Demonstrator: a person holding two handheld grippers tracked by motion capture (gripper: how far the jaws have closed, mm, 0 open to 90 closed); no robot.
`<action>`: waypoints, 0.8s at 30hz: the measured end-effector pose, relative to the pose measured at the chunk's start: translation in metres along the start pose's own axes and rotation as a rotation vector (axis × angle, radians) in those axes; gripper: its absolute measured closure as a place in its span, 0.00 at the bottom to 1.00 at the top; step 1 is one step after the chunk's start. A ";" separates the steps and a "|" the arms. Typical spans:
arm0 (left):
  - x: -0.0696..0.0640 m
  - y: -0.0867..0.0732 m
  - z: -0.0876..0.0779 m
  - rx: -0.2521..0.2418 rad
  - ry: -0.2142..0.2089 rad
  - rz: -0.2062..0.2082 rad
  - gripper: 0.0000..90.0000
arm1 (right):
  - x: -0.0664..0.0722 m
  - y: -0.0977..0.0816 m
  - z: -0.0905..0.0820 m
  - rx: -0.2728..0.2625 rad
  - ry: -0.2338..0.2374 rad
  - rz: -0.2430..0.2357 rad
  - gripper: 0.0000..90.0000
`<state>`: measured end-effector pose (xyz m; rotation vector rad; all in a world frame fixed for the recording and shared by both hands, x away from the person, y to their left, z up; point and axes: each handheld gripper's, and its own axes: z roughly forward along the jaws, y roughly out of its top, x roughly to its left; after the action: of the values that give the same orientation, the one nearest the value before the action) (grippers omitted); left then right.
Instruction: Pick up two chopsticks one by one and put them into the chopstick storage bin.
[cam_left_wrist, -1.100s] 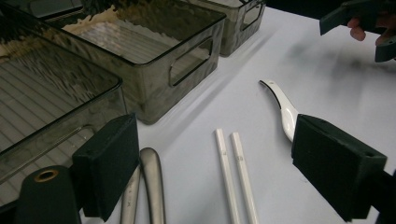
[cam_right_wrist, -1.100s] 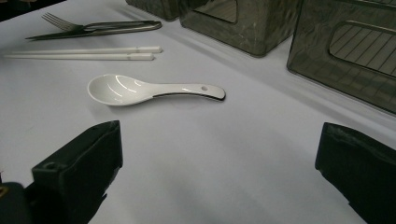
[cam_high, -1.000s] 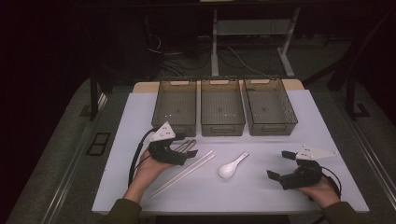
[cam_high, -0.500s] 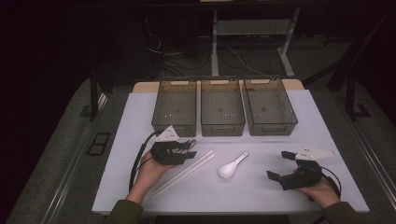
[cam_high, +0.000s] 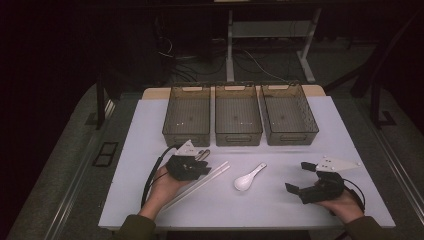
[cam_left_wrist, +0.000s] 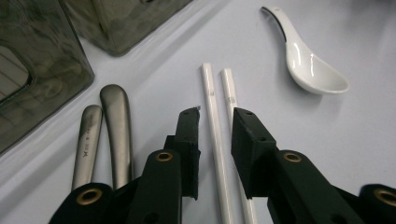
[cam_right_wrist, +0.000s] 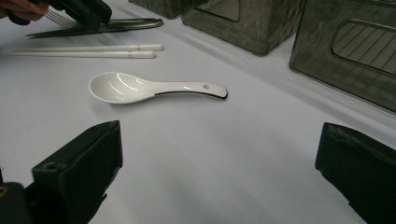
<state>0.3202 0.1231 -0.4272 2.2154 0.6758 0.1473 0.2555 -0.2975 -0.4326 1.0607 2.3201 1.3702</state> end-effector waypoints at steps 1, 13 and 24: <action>0.000 0.000 0.000 0.003 -0.003 -0.001 0.80 | 0.000 0.000 0.000 0.000 0.000 0.000 0.01; -0.002 -0.003 0.009 0.072 -0.011 -0.005 0.85 | 0.001 0.000 0.000 0.003 0.002 0.001 0.01; -0.001 -0.007 0.012 0.102 -0.008 -0.007 0.87 | 0.001 0.000 0.001 0.003 0.000 -0.001 0.01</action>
<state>0.3201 0.1178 -0.4404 2.3100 0.7004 0.1026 0.2553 -0.2966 -0.4330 1.0605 2.3230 1.3667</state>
